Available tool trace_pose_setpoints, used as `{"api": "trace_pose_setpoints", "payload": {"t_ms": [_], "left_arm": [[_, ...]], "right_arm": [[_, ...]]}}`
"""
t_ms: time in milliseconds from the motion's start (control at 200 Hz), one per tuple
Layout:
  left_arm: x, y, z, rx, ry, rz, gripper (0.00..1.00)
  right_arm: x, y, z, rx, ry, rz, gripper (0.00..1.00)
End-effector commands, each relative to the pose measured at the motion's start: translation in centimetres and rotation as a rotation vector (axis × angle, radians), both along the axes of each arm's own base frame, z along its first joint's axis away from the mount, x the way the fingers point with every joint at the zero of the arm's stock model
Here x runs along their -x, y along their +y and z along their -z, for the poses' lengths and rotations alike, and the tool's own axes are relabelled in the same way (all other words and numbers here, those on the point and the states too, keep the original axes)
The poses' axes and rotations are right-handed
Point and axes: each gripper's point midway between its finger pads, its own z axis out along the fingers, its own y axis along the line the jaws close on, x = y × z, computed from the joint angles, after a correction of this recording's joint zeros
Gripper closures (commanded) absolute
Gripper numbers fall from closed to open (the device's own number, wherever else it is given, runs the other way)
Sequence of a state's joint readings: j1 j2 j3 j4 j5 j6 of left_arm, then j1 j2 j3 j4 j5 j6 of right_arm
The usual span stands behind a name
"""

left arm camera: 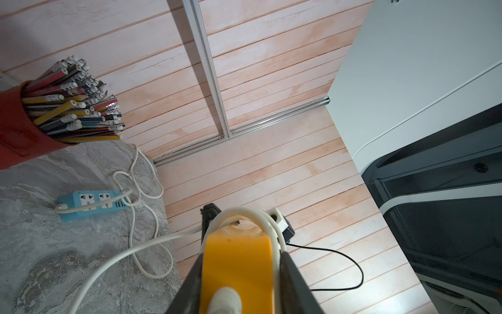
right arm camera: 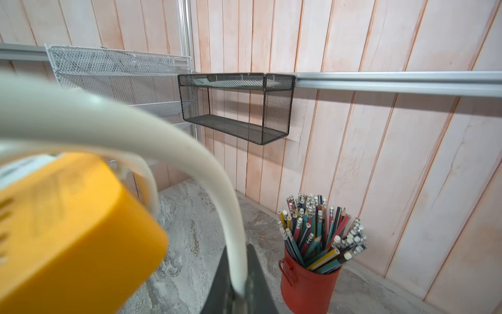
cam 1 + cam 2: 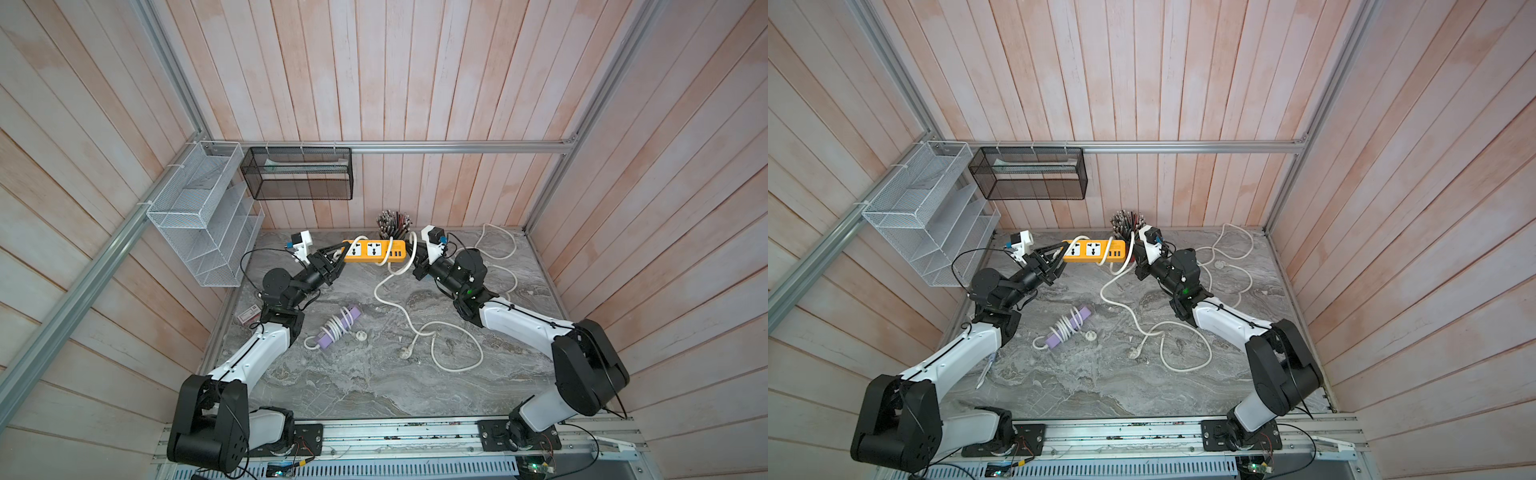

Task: Unwrap the cord wrapped around the power strip
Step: Unwrap the power cord from the power strip.

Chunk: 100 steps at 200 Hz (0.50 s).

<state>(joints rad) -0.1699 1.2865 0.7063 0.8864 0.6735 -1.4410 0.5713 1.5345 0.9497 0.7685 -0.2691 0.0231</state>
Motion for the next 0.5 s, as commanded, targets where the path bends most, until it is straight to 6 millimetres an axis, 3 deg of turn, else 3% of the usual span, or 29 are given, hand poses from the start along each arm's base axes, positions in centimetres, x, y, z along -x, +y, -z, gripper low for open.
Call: {"api": "trace_pose_setpoints", "payload": {"t_ms": [0, 150, 290, 495], "left_arm": [[0.0, 0.5, -0.8, 0.012, -0.051, -0.026, 1.0], [-0.2, 0.8, -1.7, 0.03, -0.069, -0.027, 1.0], [-0.2, 0.8, -3.2, 0.04, -0.1, -0.022, 1.0], [0.1, 0.9, -4.6, 0.05, -0.129, -0.02, 1.0]], "right_arm": [[2.2, -0.4, -0.8, 0.008, -0.007, -0.046, 1.0], [4.6, -0.6, 0.2, 0.07, 0.015, -0.078, 1.0], [6.0, -0.4, 4.4, 0.176, 0.105, -0.103, 1.0], [5.0, -0.9, 9.9, 0.23, 0.273, -0.053, 1.0]]}}
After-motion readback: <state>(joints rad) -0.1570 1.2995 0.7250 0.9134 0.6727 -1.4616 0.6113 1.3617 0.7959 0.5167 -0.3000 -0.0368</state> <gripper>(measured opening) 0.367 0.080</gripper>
